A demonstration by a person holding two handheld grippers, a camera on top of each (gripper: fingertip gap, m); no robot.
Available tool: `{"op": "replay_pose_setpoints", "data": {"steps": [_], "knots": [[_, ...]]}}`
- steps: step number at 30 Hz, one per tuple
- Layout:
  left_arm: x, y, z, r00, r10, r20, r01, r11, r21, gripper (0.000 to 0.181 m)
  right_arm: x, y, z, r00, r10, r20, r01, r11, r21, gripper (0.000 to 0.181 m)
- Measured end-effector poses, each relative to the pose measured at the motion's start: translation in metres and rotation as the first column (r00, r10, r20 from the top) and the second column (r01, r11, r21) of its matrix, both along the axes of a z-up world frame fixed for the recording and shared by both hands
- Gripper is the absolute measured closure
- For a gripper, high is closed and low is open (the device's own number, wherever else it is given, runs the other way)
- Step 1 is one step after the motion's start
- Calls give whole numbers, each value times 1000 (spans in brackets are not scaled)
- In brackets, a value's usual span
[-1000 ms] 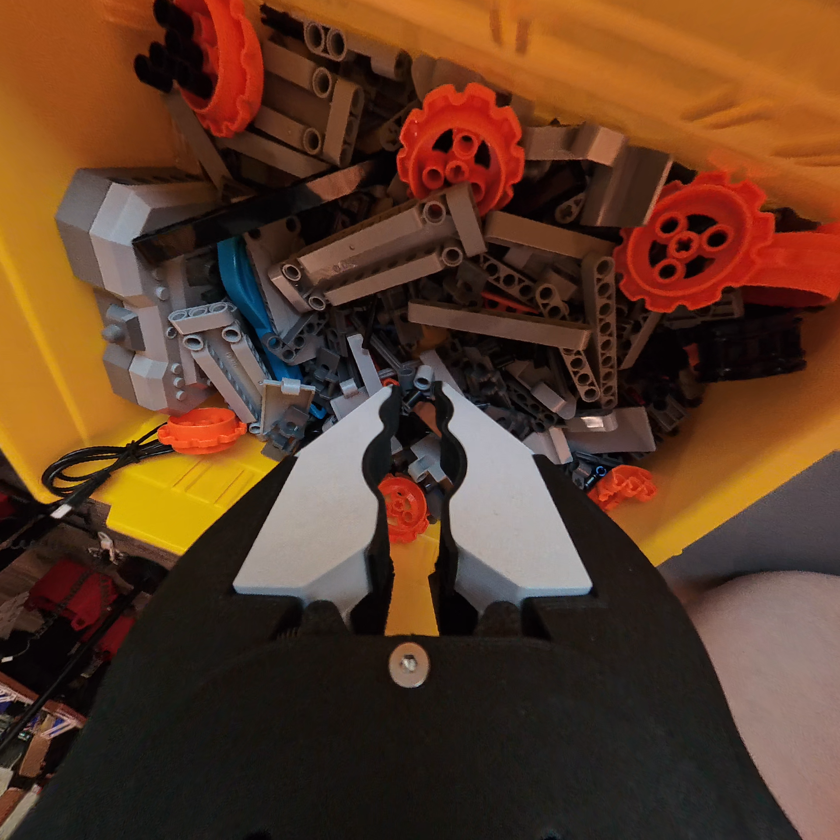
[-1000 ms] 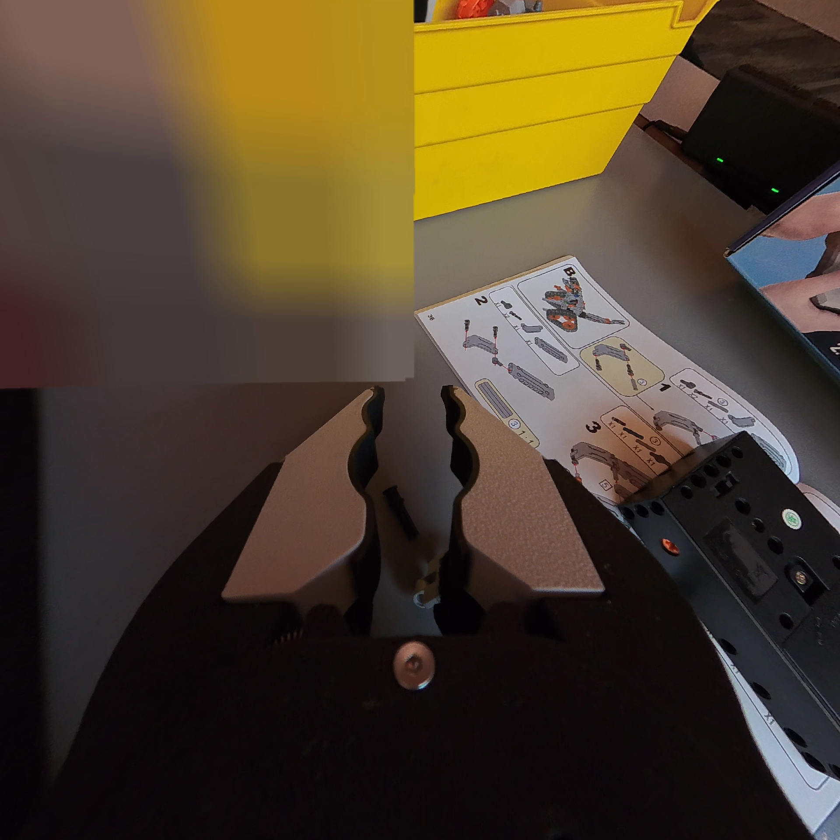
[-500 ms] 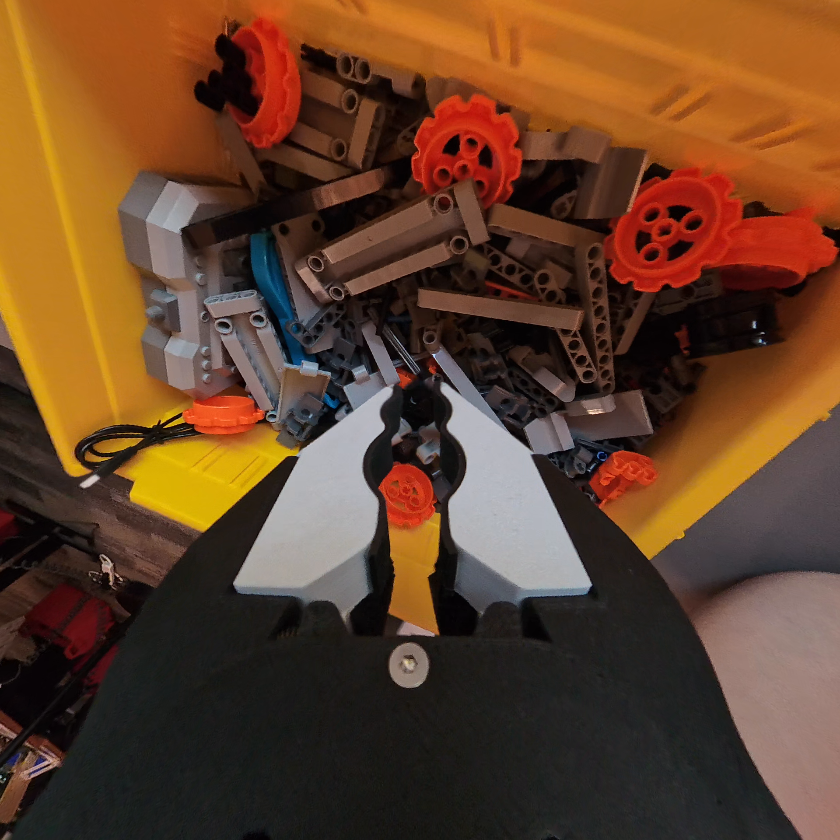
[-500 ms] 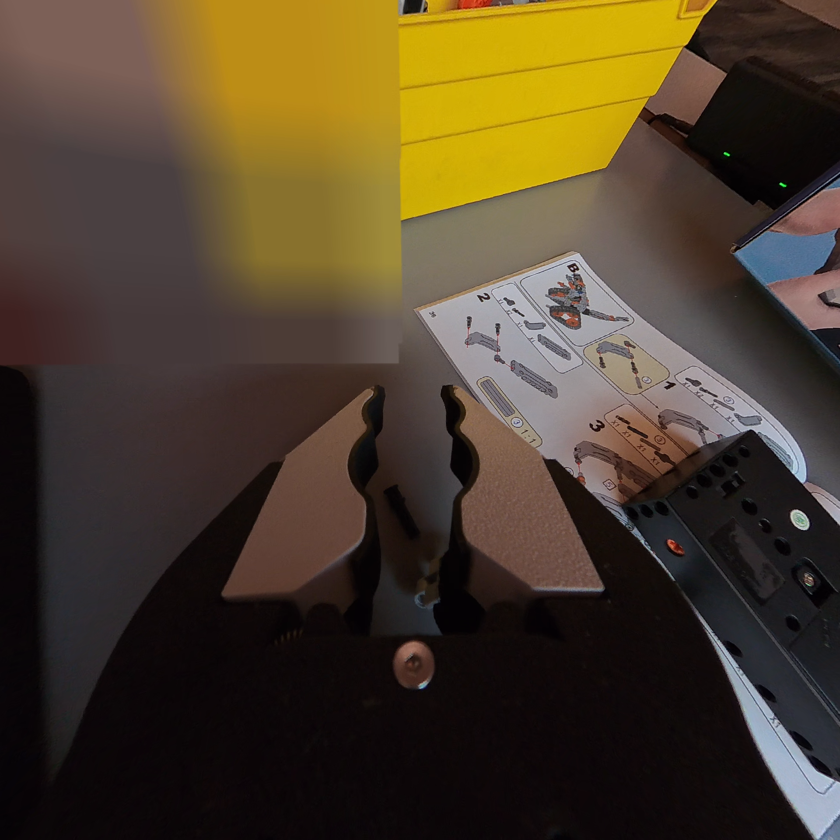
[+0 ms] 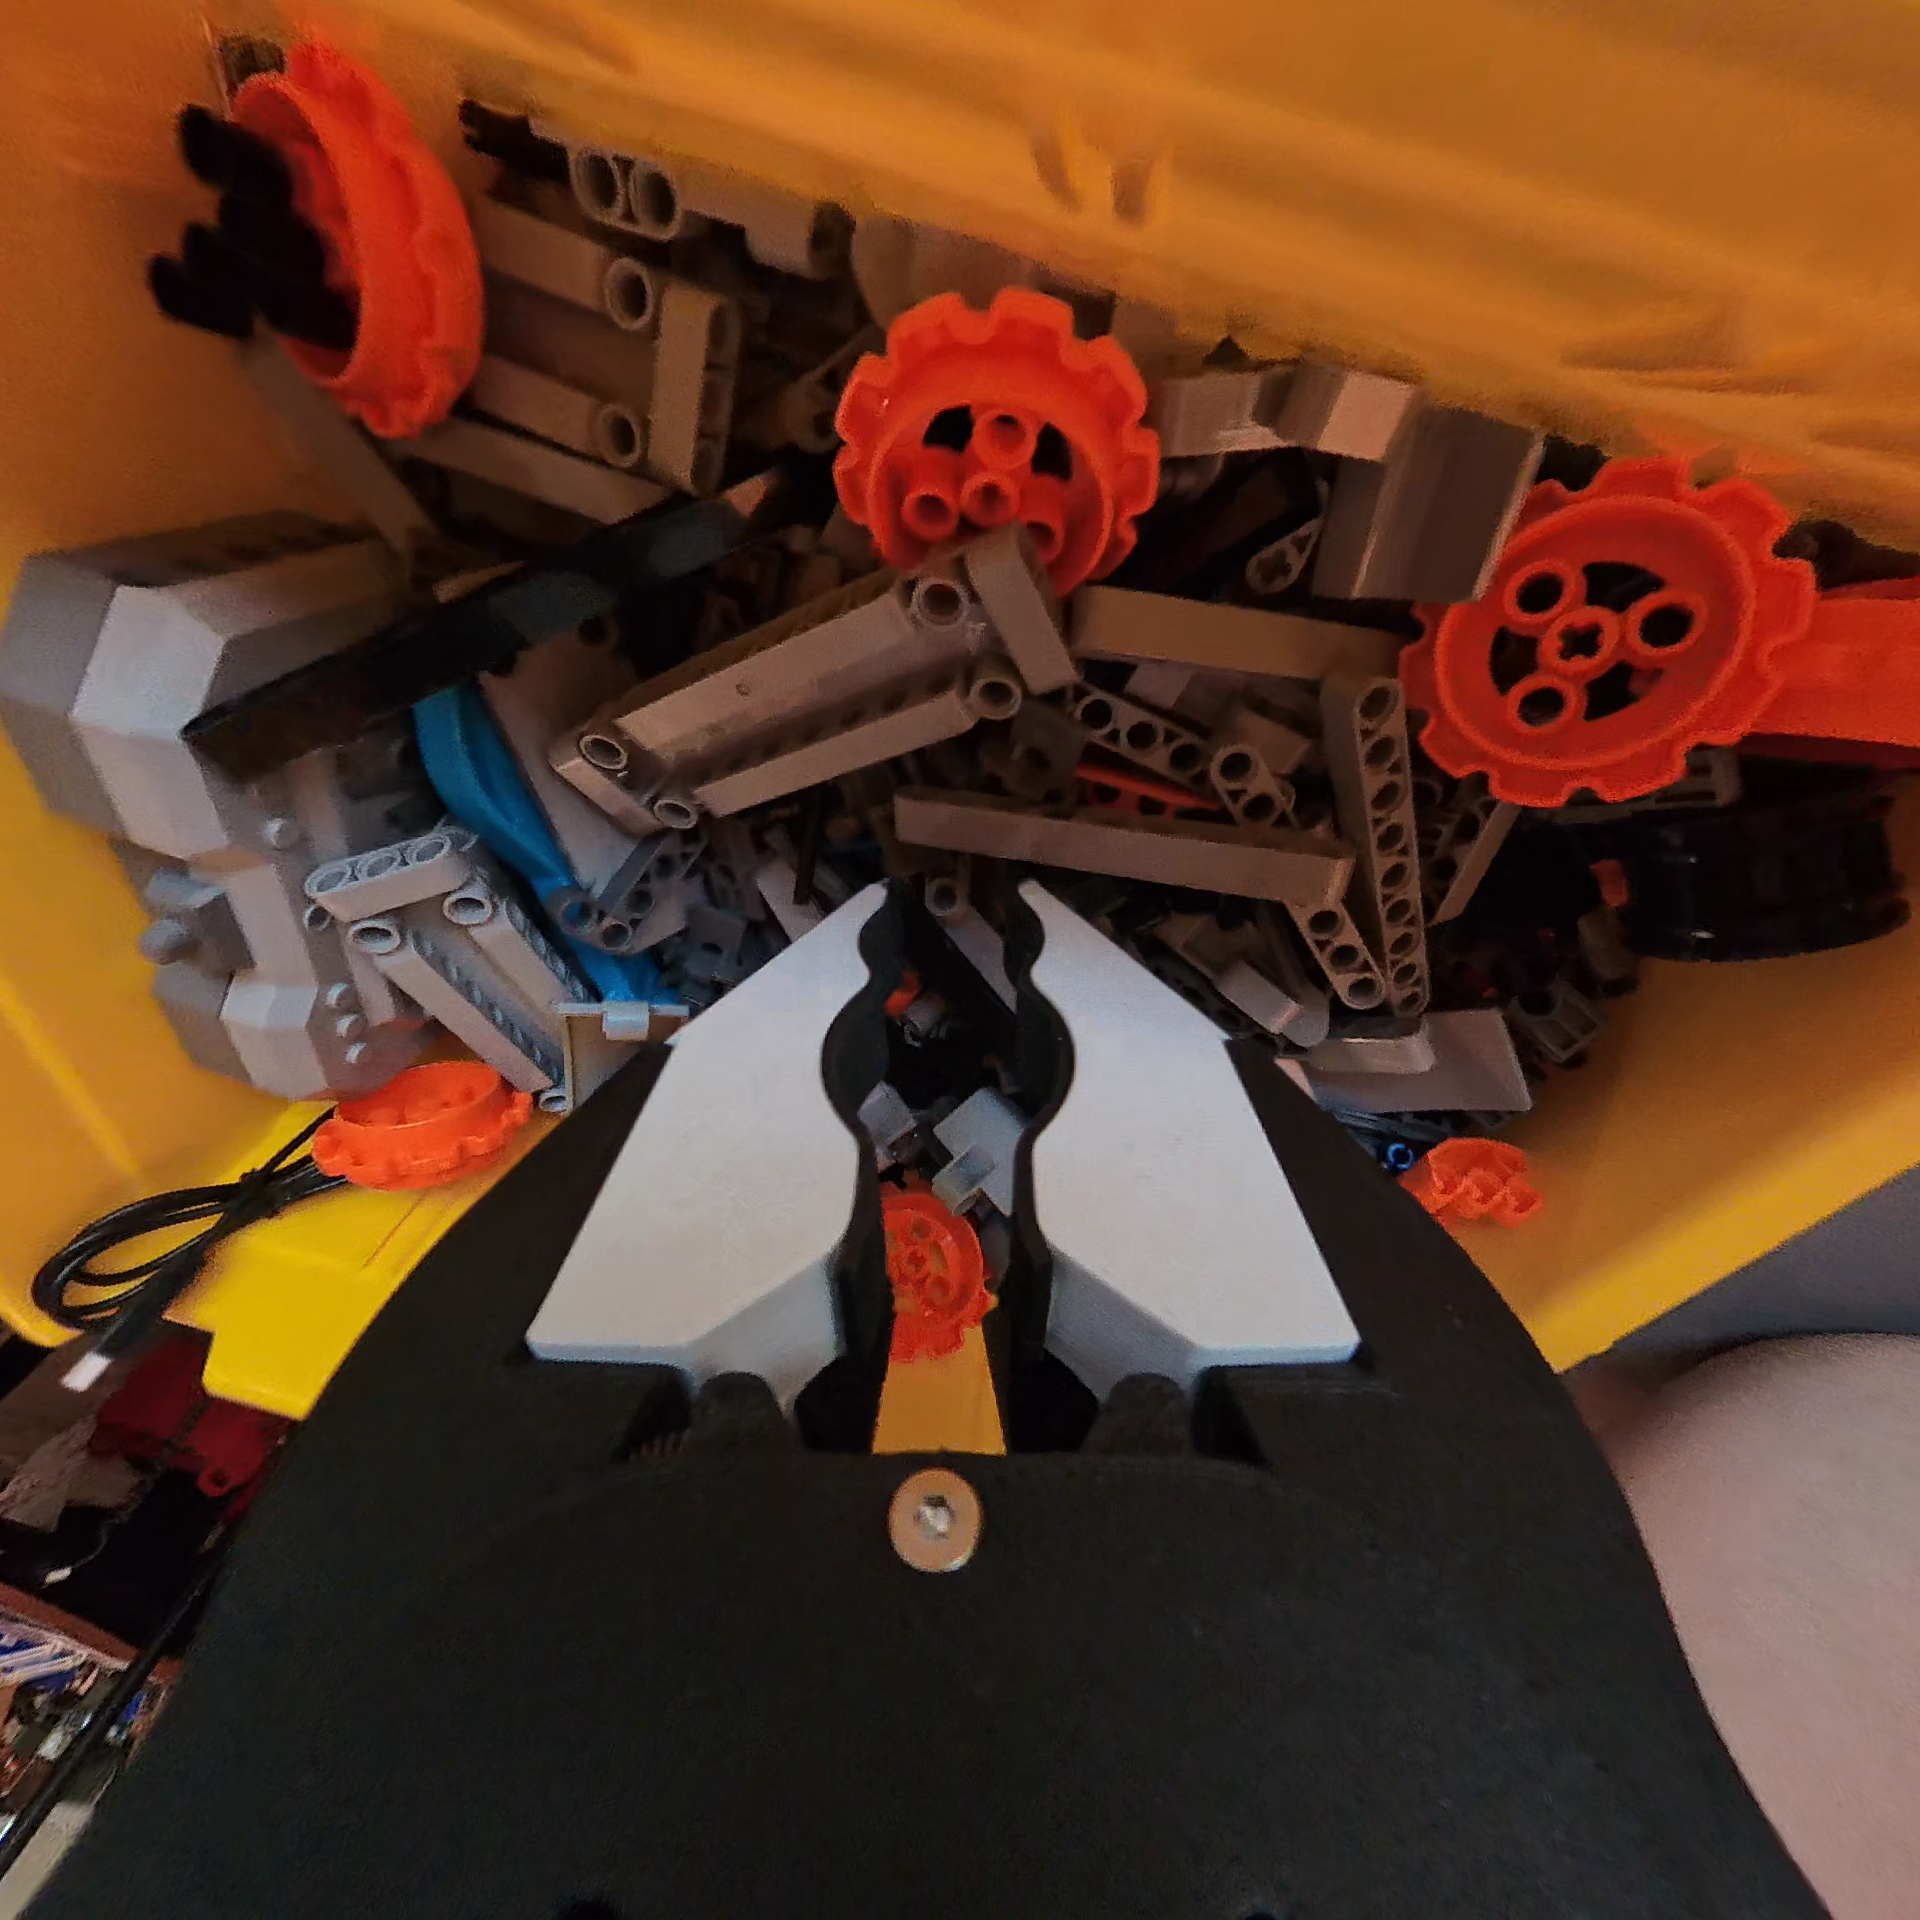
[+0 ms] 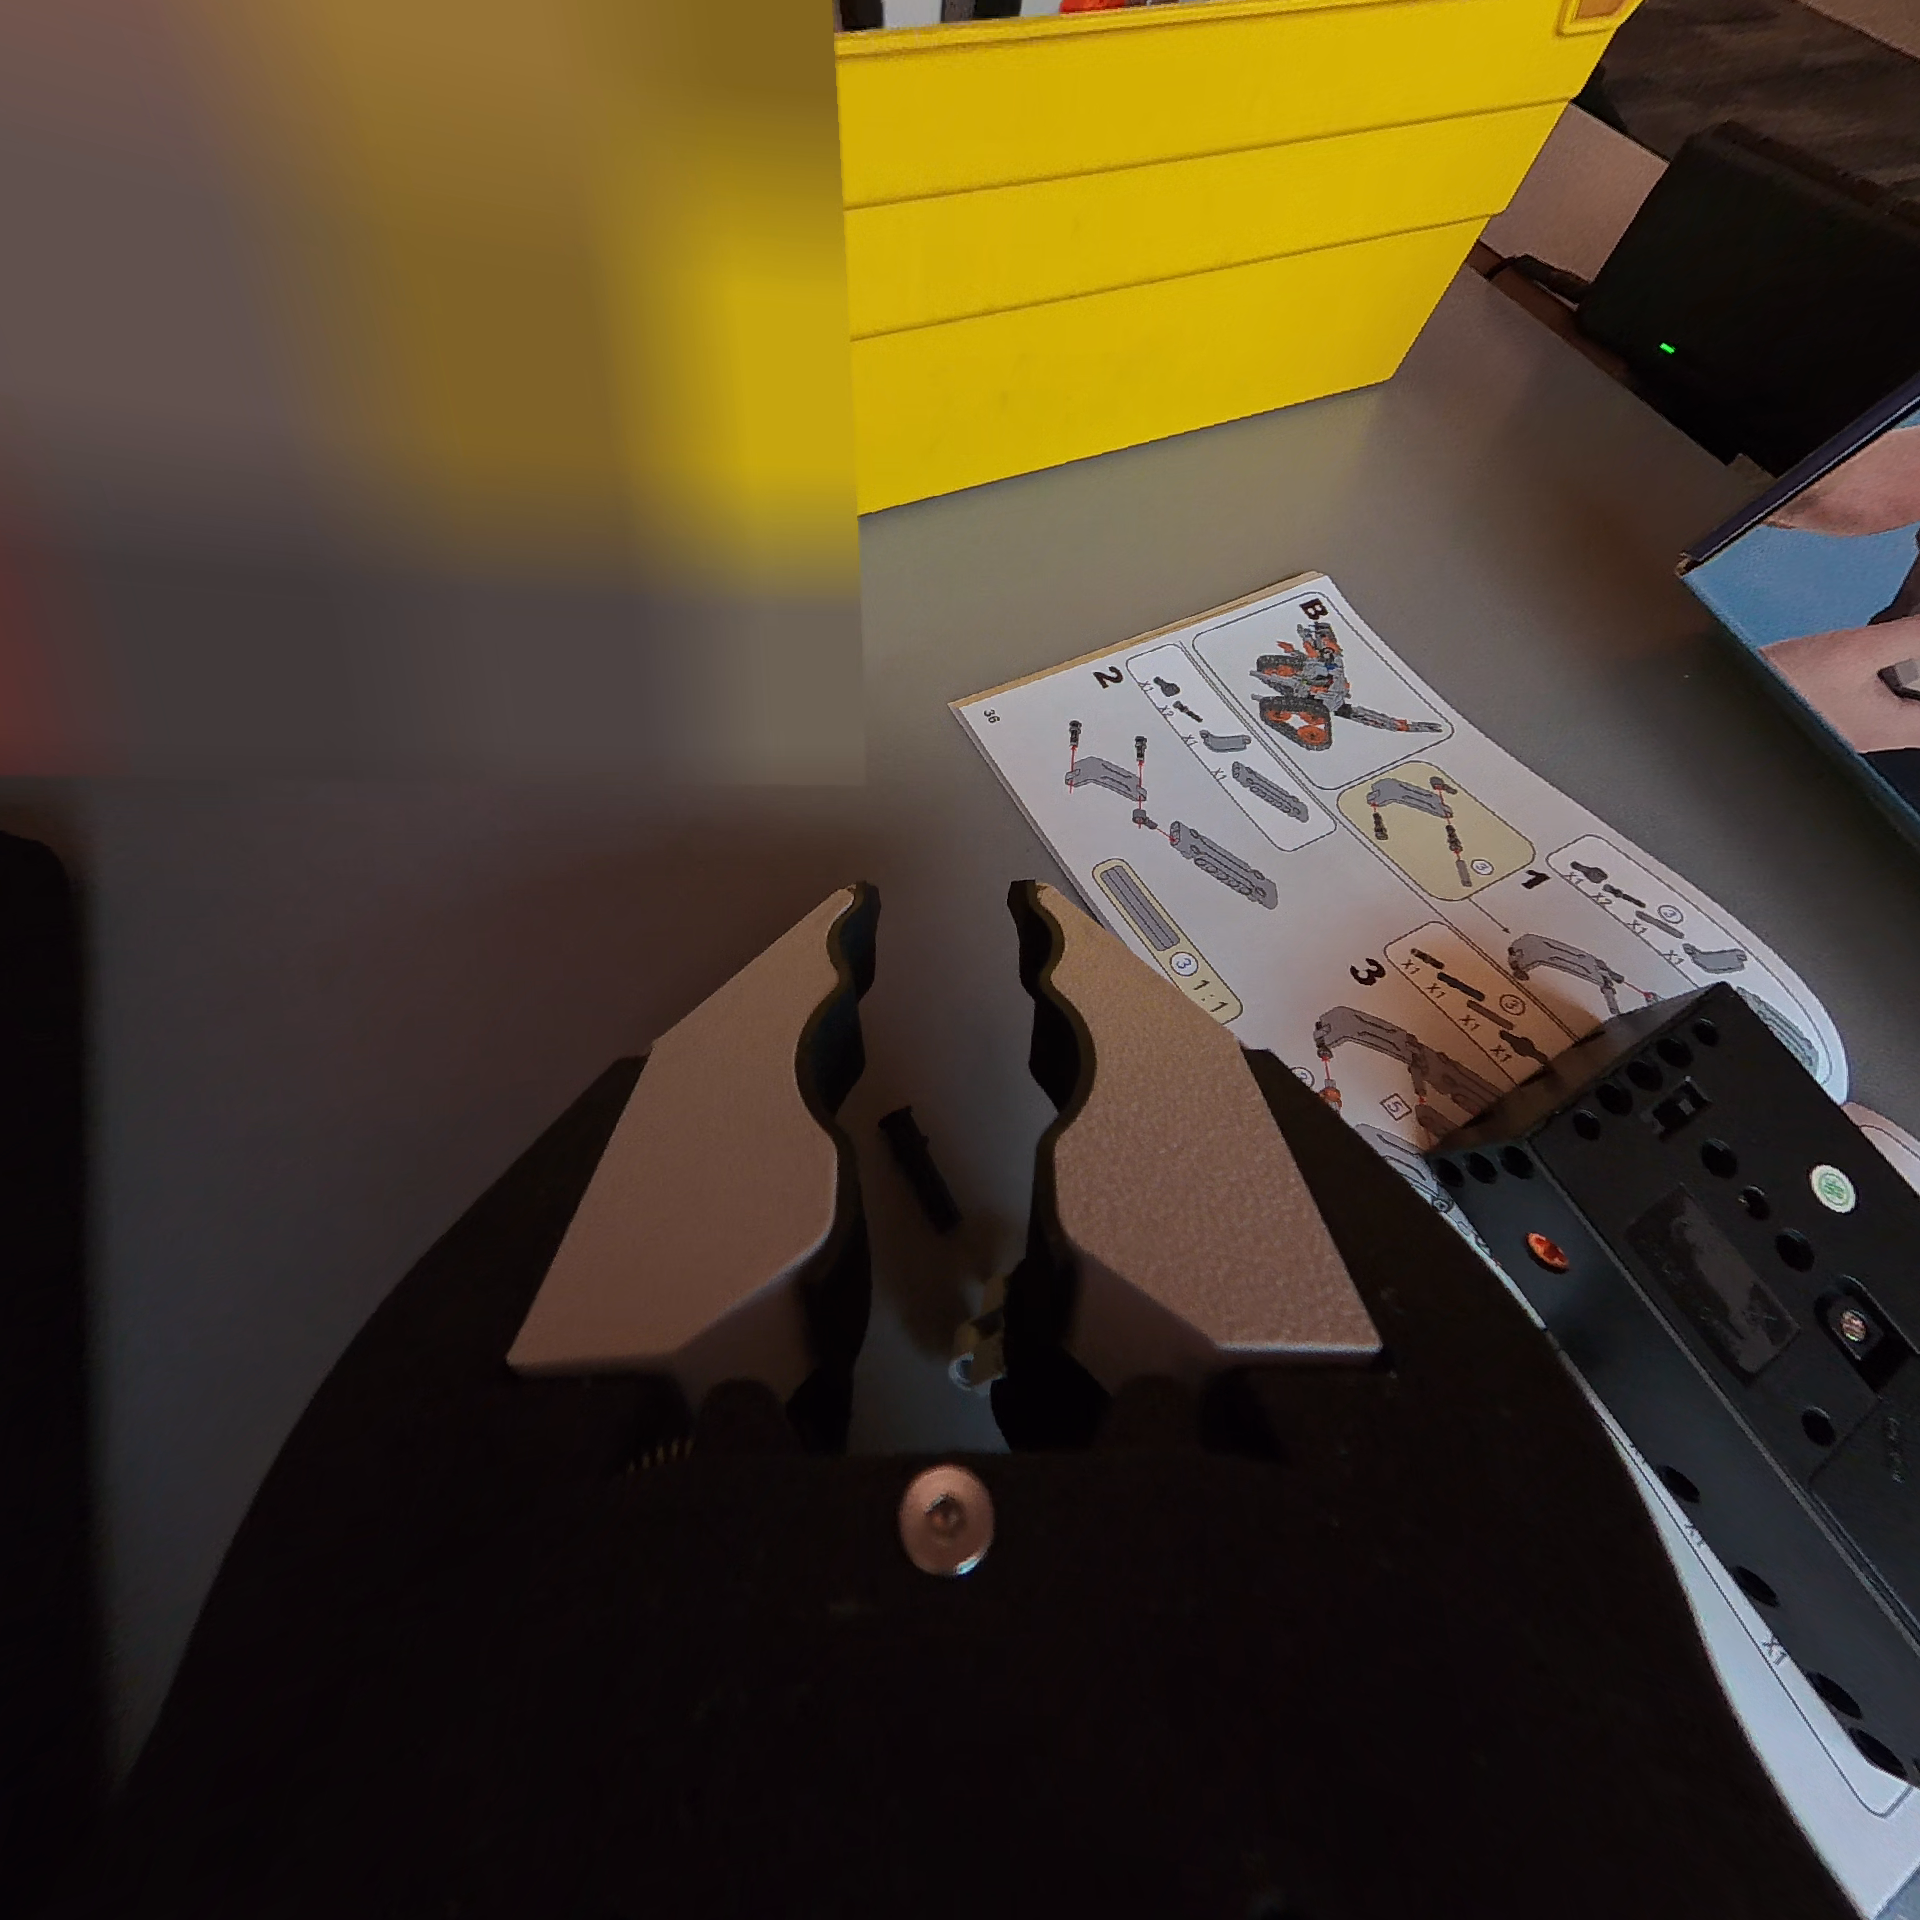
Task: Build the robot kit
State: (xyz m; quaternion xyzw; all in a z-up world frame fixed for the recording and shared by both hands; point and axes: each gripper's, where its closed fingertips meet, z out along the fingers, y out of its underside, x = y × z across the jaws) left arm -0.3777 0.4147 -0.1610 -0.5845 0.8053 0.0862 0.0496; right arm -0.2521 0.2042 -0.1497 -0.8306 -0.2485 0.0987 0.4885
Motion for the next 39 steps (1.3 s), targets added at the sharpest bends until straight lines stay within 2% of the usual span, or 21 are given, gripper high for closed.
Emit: {"op": "replay_pose_setpoints", "data": {"steps": [10,14,18,22,26,29,31,35,39], "knots": [[-4,7,-3,999,13,-38,-12,999,37,175,-1,-1,0,1000,5,1,-5,1000,-2,155],[-2,23,22,994,75,85,-83,992,95,175,-1,-1,0,1000,5,-2,-5,1000,-3,155],[15,25,44,970,94,225,-116,989,87,175,-1,-1,-1,1000,4,-1,-4,1000,-6,155],[19,36,33,972,122,199,-150,980,132,175,-2,-1,-1,1000,5,1,-5,1000,-7,155],[12,61,21,959,232,163,-260,949,180,175,-2,-1,-1,1000,6,-1,-6,1000,-8,155],[14,61,17,935,310,171,-333,934,128,174,-2,-1,-1,1000,6,-3,-6,1000,-8,155],[13,63,20,925,335,182,-359,925,125,161,-2,-1,-1,1000,7,-2,-7,1000,-9,155],[17,64,40,889,362,279,-400,912,92,157,-2,-1,-1,1000,7,0,-7,1000,-9,155],[34,60,82,809,348,474,-405,914,19,155,-1,-1,0,1000,5,-3,-5,1000,-7,155]]}}
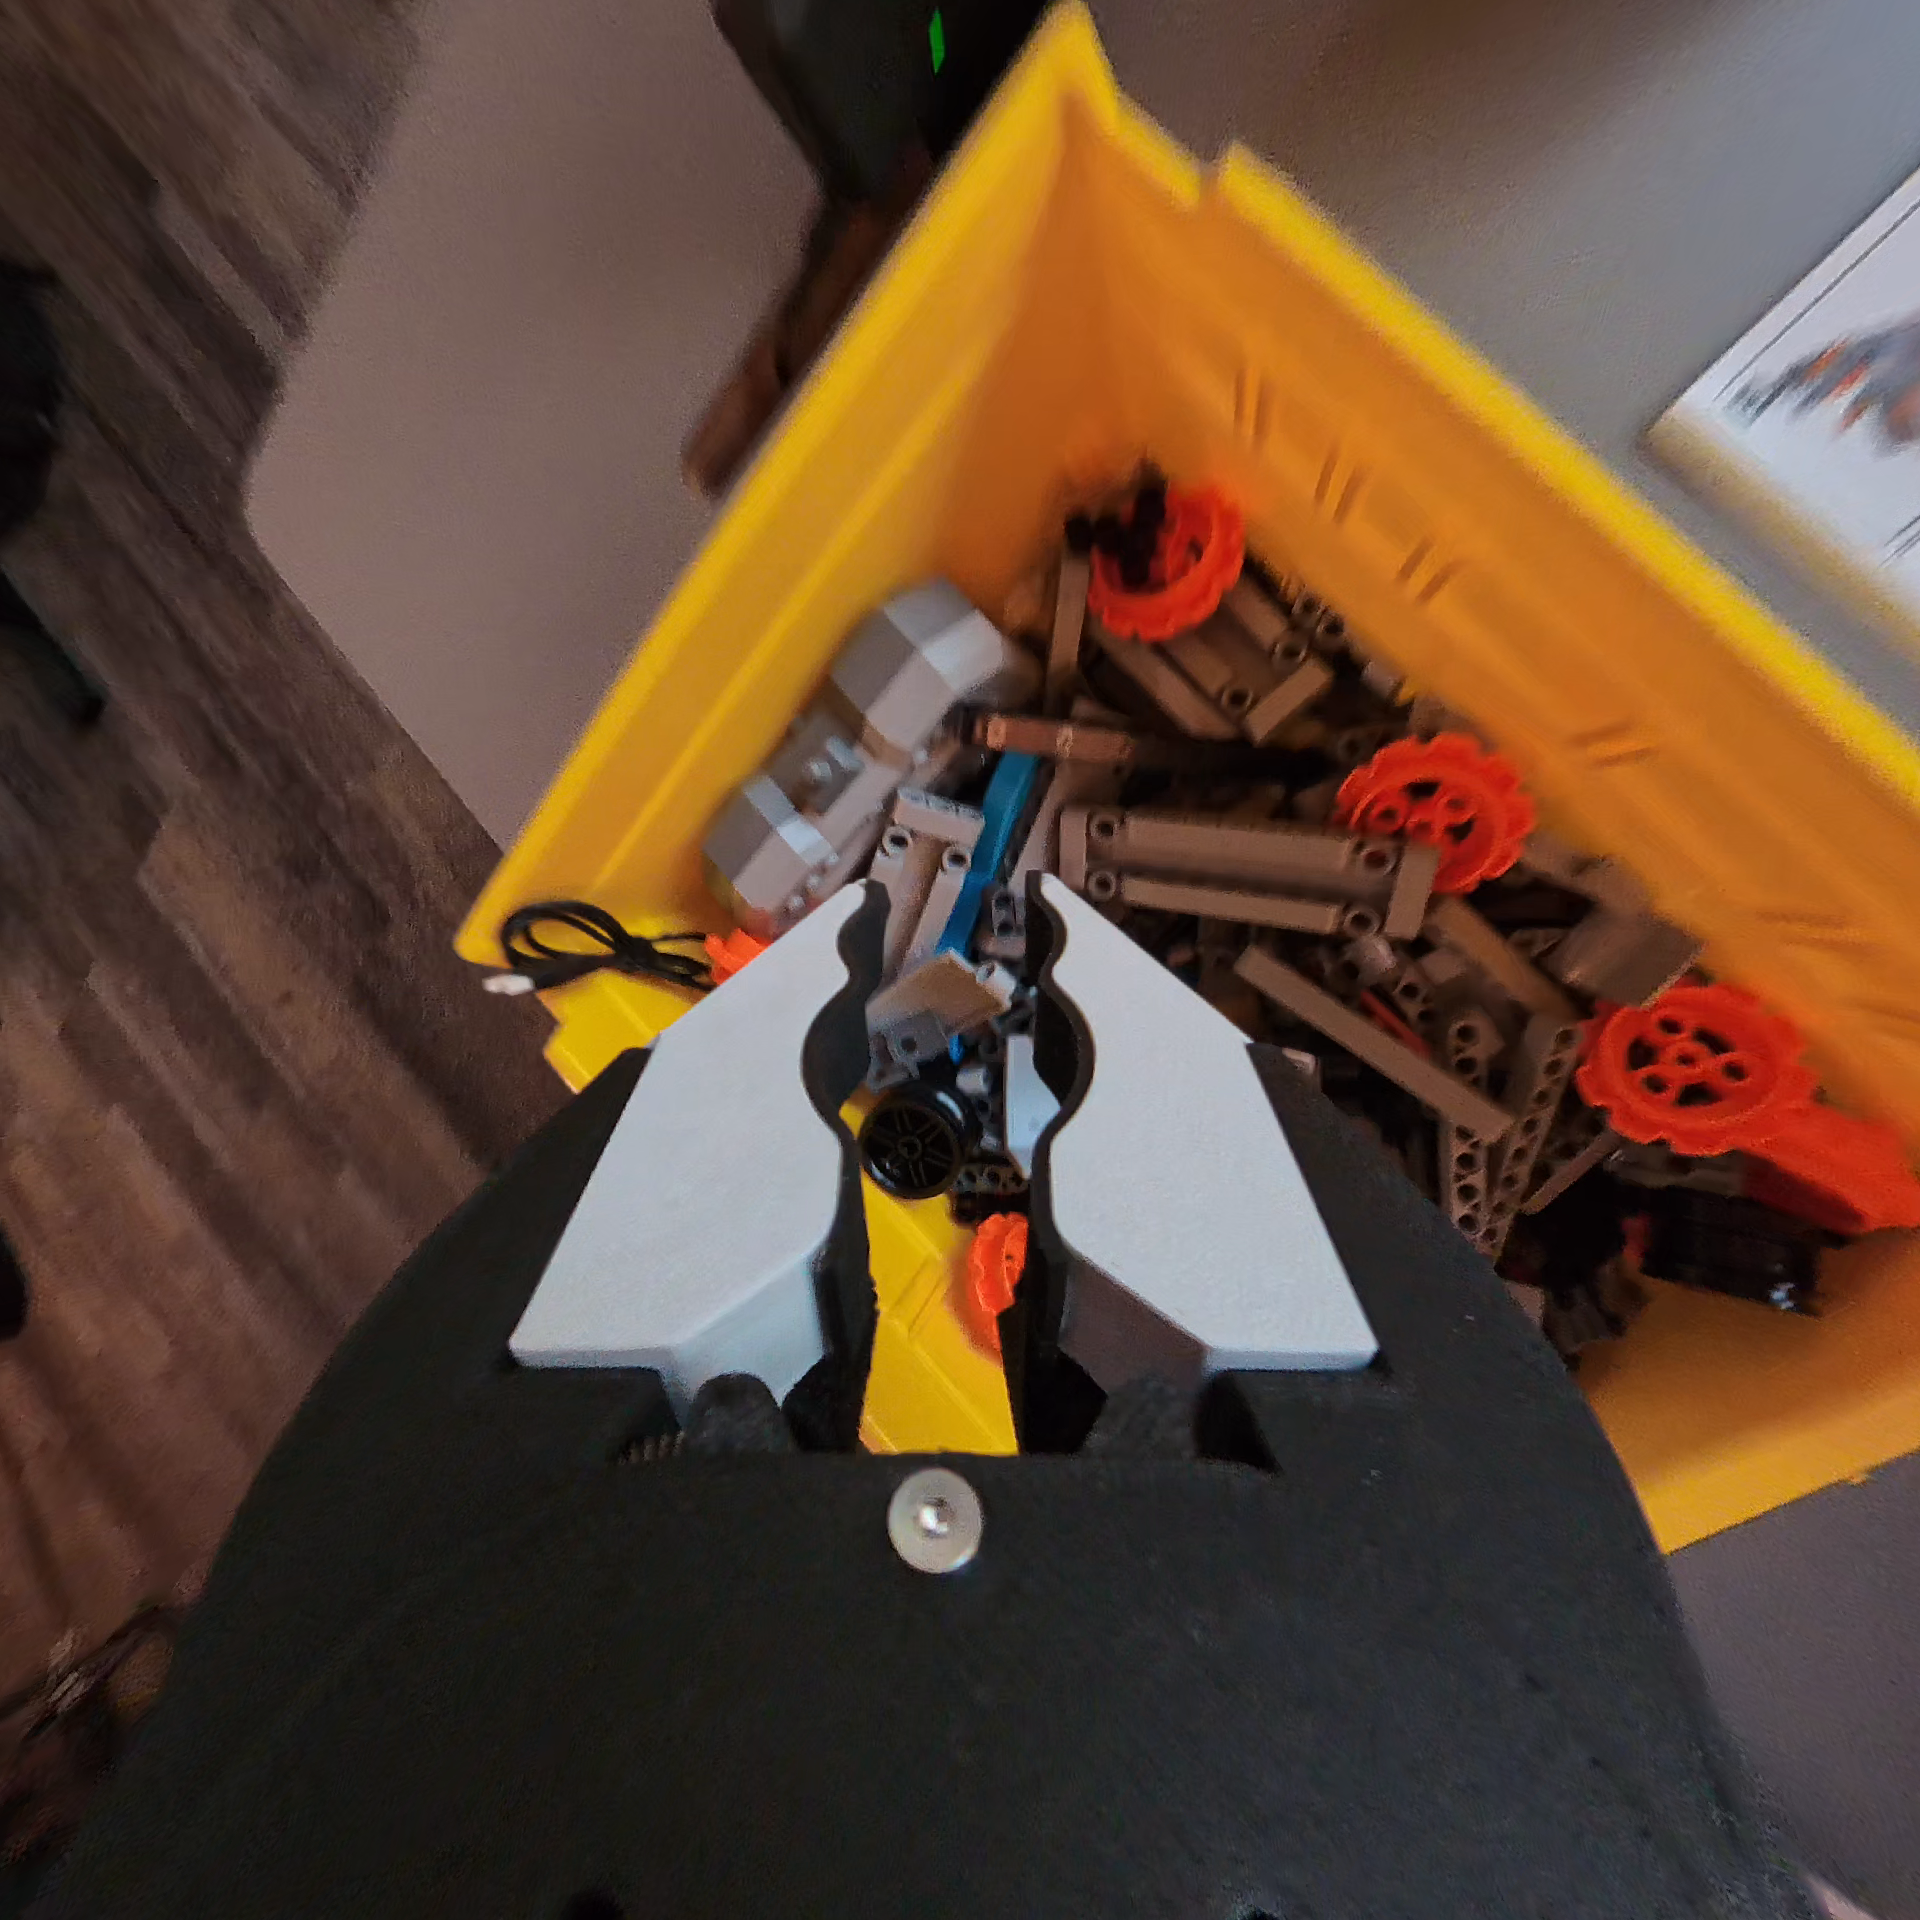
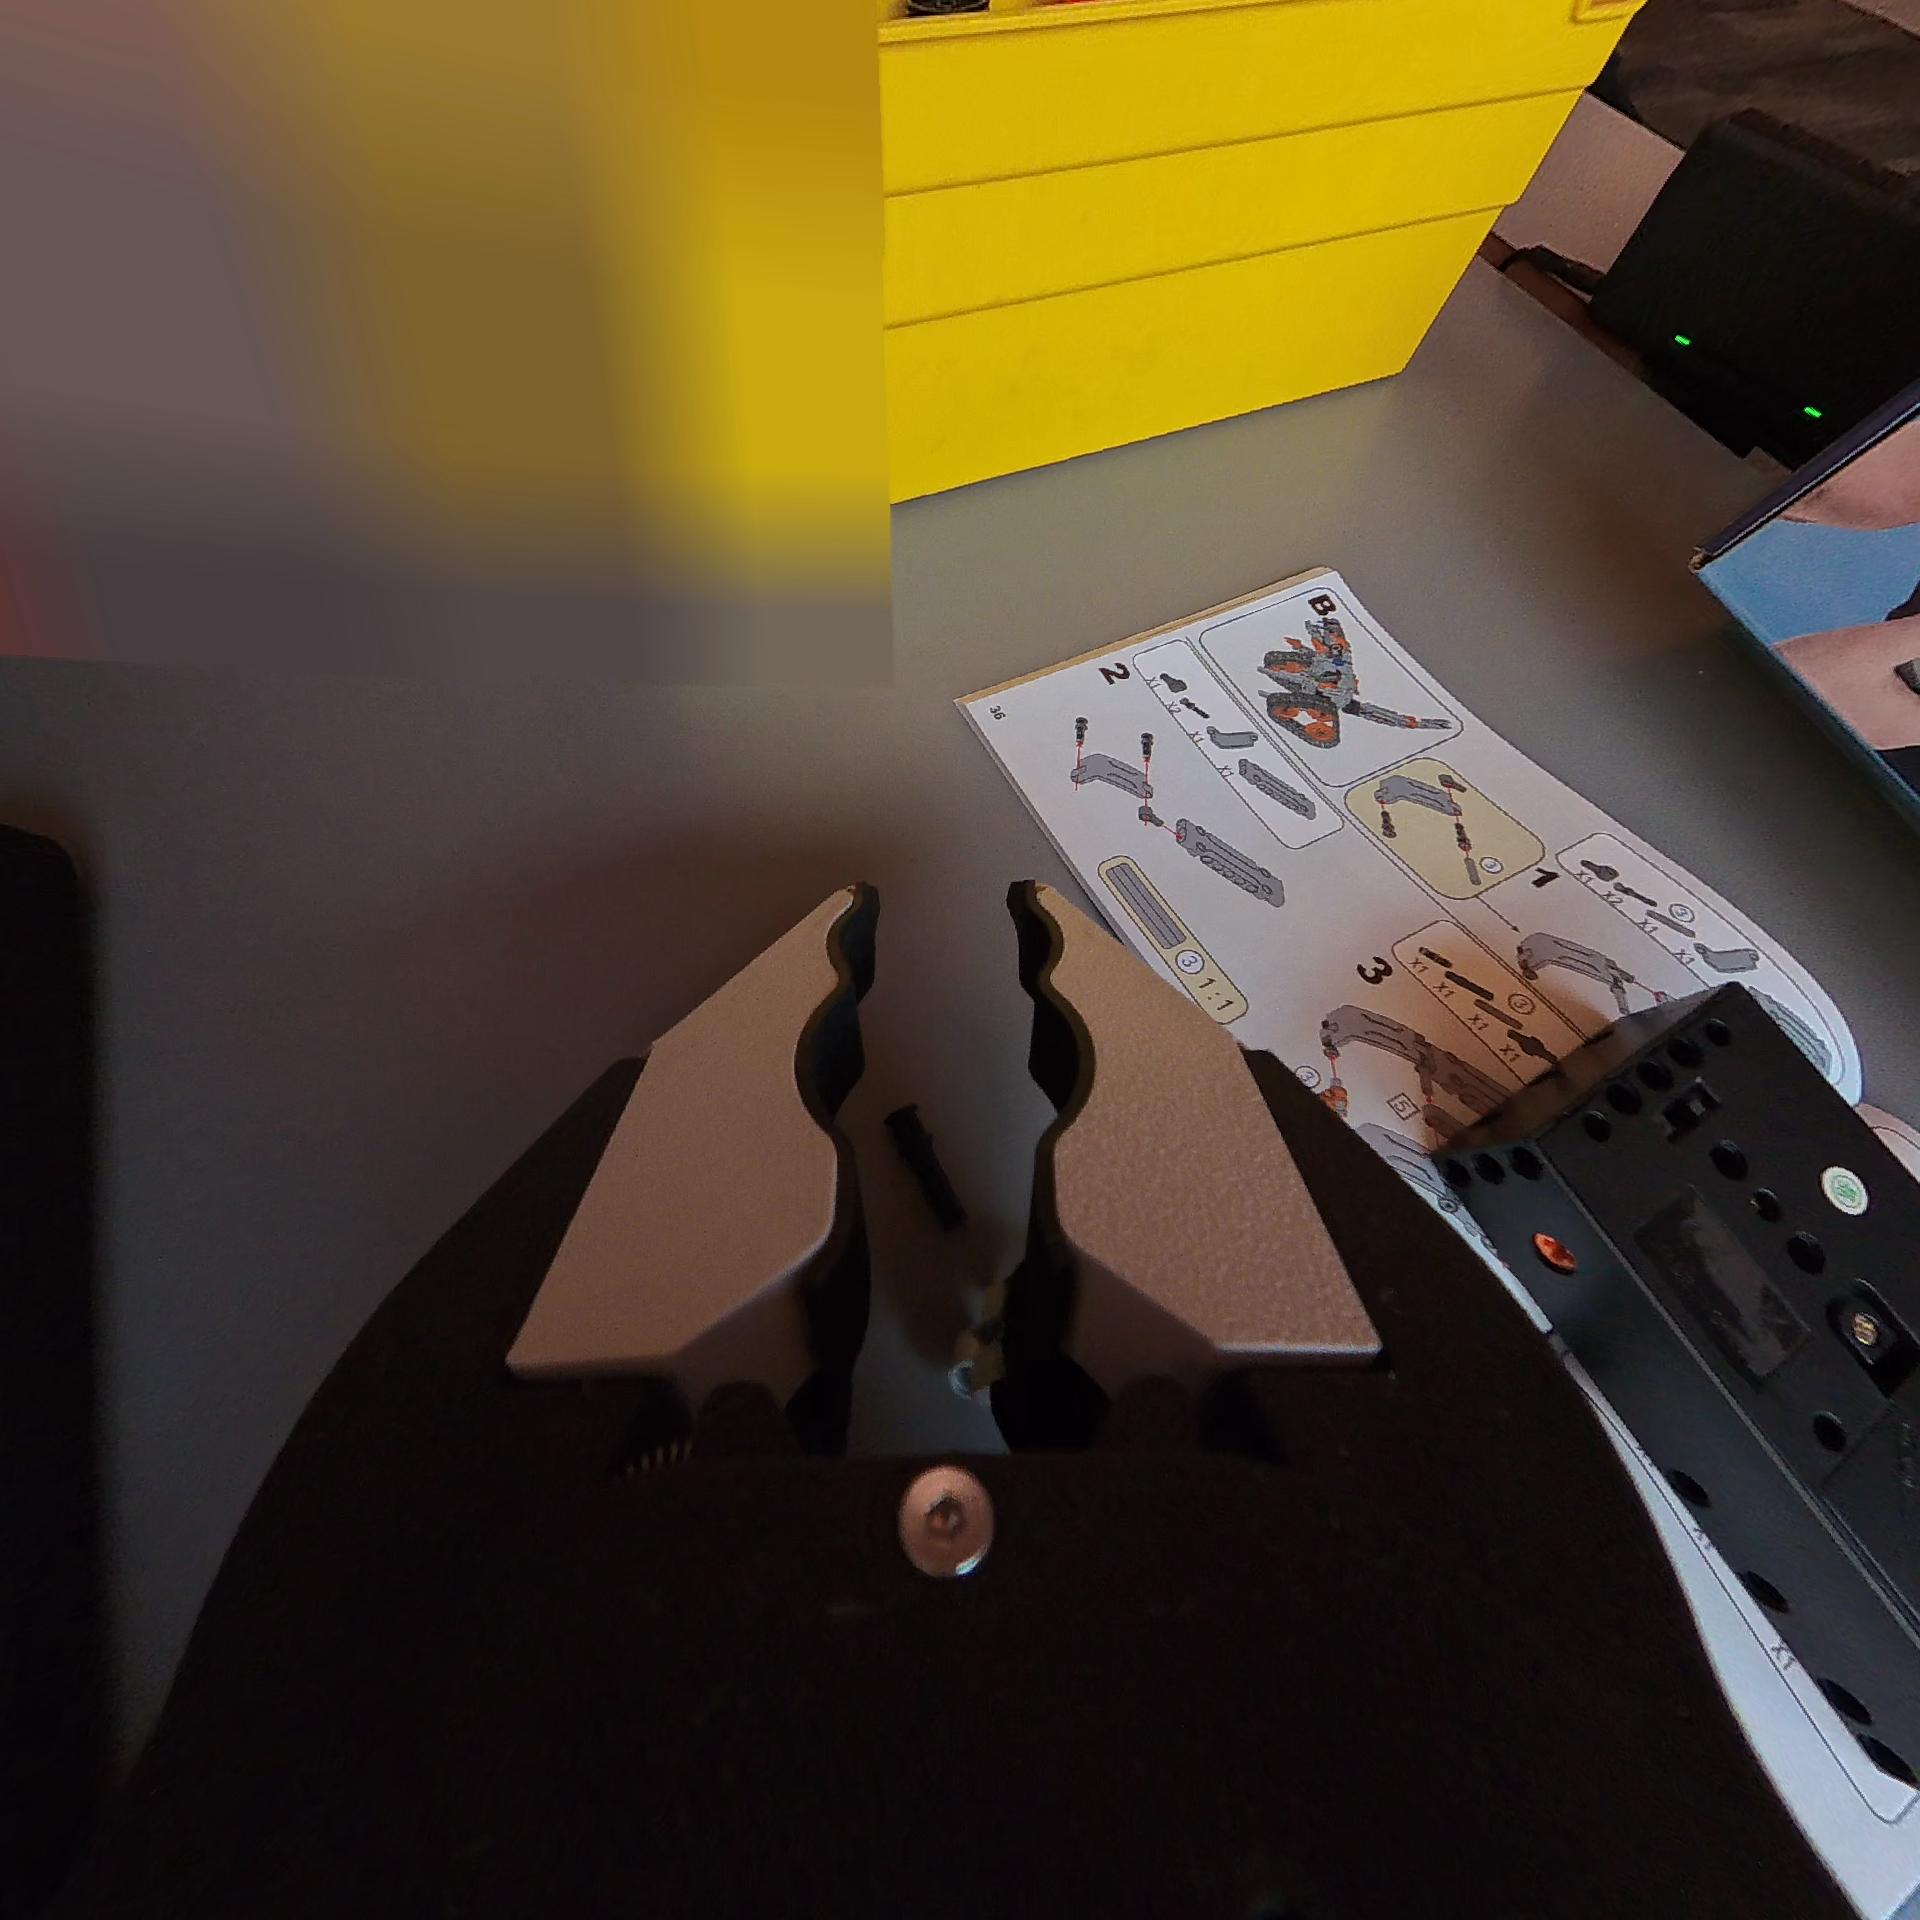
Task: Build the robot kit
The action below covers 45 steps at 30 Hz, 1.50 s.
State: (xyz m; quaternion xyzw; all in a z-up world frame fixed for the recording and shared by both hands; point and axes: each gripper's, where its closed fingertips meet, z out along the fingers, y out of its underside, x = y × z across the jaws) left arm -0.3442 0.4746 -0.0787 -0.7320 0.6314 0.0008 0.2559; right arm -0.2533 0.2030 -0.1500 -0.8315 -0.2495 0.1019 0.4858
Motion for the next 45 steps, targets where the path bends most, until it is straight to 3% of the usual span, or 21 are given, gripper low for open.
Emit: {"op": "replay_pose_setpoints", "data": {"steps": [3,5,9,10,12,15,16,20,21,22,26,29,31,33,35,37,39,42,45], "knots": [[18,-8,43,972,-32,234,29,999,15,155,1,0,2,1000,-3,-6,3,1000,7,155],[29,-14,78,909,-60,413,53,998,28,154,1,0,6,1000,-5,-15,5,1000,19,155],[38,-37,137,720,-180,671,146,983,107,124,2,1,12,999,-11,-32,12,999,43,155],[37,-40,145,685,-204,700,149,979,139,124,1,2,14,999,-11,-38,13,999,47,155],[38,-37,162,607,-272,747,101,958,267,121,1,3,15,999,-13,-50,16,998,53,155],[45,-45,190,439,-398,806,26,902,431,116,0,4,16,998,-11,-67,15,999,52,155],[46,-46,188,448,-401,799,15,897,442,117,-1,4,17,997,-10,-71,14,998,53,155],[48,-41,155,607,-317,729,16,921,388,113,-3,6,20,996,-6,-88,11,998,61,155],[45,-41,152,623,-310,718,6,920,392,121,-4,7,21,995,-4,-95,10,998,64,155],[41,-44,152,625,-309,717,-1,918,397,133,-5,7,21,995,-2,-99,9,998,66,155],[14,-54,175,574,-295,764,-119,893,434,152,-4,8,23,994,-4,-111,13,997,80,155],[-3,-58,168,577,-187,795,-173,923,342,174,-3,7,25,990,-7,-138,18,997,78,155],[-12,-60,136,701,-76,709,-148,957,249,176,0,6,25,991,-14,-133,26,996,84,155],[-32,-56,95,853,23,522,-152,967,207,181,1,6,25,989,-18,-148,30,996,79,155],[-59,-49,62,924,163,345,-232,958,170,179,0,5,24,987,-14,-162,26,997,73,155],[-73,-63,22,947,254,196,-256,967,-12,161,-1,5,21,989,-9,-150,19,998,67,155],[-80,-61,-1,945,299,130,-289,953,-87,155,-3,6,19,991,-4,-137,13,998,65,155],[-90,-52,-18,938,345,22,-339,931,-137,144,-5,8,17,992,-1,-129,8,998,59,155],[-82,-51,-19,921,389,18,-377,901,-216,143,-3,10,17,994,-5,-109,13,998,66,155]]}}
